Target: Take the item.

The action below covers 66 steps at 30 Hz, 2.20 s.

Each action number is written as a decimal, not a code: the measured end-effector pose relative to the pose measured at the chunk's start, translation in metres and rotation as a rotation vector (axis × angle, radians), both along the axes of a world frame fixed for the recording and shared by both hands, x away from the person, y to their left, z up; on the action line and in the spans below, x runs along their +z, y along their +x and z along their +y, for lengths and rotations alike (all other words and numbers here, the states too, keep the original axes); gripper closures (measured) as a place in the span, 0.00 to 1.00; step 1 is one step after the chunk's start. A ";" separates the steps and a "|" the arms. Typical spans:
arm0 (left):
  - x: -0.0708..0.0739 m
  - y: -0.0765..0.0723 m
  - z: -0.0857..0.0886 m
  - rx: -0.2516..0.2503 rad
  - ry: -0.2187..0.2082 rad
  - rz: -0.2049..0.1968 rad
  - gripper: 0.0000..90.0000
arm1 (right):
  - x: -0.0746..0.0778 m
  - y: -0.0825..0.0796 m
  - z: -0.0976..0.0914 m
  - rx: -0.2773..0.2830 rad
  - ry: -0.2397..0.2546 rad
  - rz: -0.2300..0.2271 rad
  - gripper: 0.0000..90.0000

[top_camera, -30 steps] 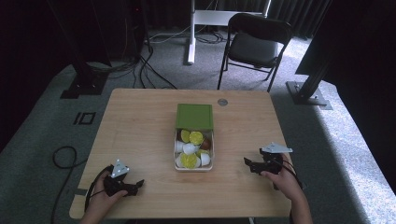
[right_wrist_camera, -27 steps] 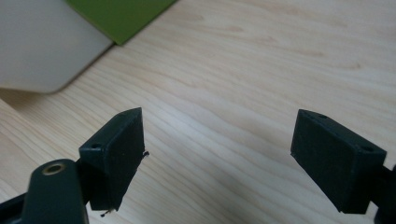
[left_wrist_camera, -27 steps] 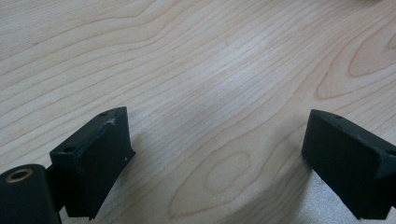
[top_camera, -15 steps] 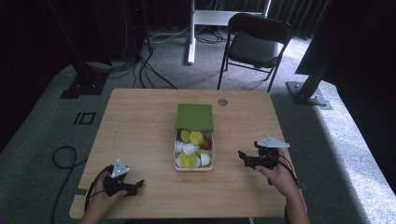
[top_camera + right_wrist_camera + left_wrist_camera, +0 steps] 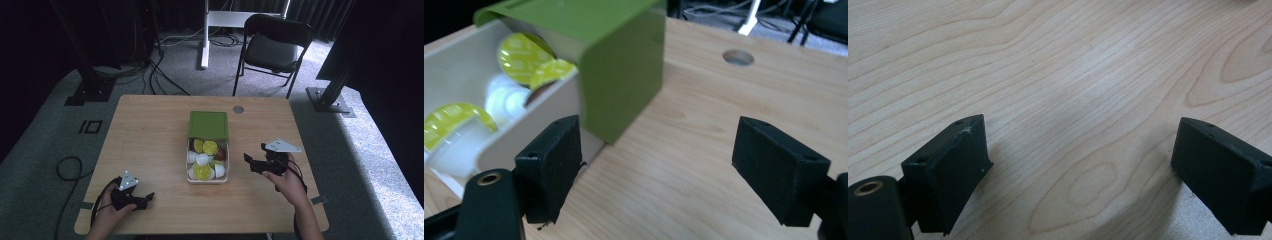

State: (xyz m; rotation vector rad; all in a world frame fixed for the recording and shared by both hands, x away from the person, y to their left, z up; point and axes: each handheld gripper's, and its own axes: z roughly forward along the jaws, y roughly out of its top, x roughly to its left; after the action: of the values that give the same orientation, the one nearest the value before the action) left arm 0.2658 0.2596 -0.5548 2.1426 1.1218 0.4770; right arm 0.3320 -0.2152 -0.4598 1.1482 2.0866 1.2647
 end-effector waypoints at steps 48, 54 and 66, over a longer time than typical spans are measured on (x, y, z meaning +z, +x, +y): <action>0.000 0.000 0.000 0.001 0.000 -0.001 0.10 | -0.021 -0.029 0.133 0.224 -0.075 -0.030 0.26; 0.000 0.000 0.000 0.002 -0.003 -0.001 0.10 | -0.030 -0.034 0.138 0.236 -0.099 -0.018 0.26; 0.000 0.000 0.000 0.000 0.000 0.000 0.10 | -0.041 -0.041 0.144 0.236 -0.151 -0.034 0.32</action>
State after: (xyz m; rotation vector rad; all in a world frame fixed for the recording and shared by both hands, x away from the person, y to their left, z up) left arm 0.2658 0.2596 -0.5549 2.1422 1.1217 0.4771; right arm 0.2909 -0.0712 -0.5013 0.8292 2.3003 1.1936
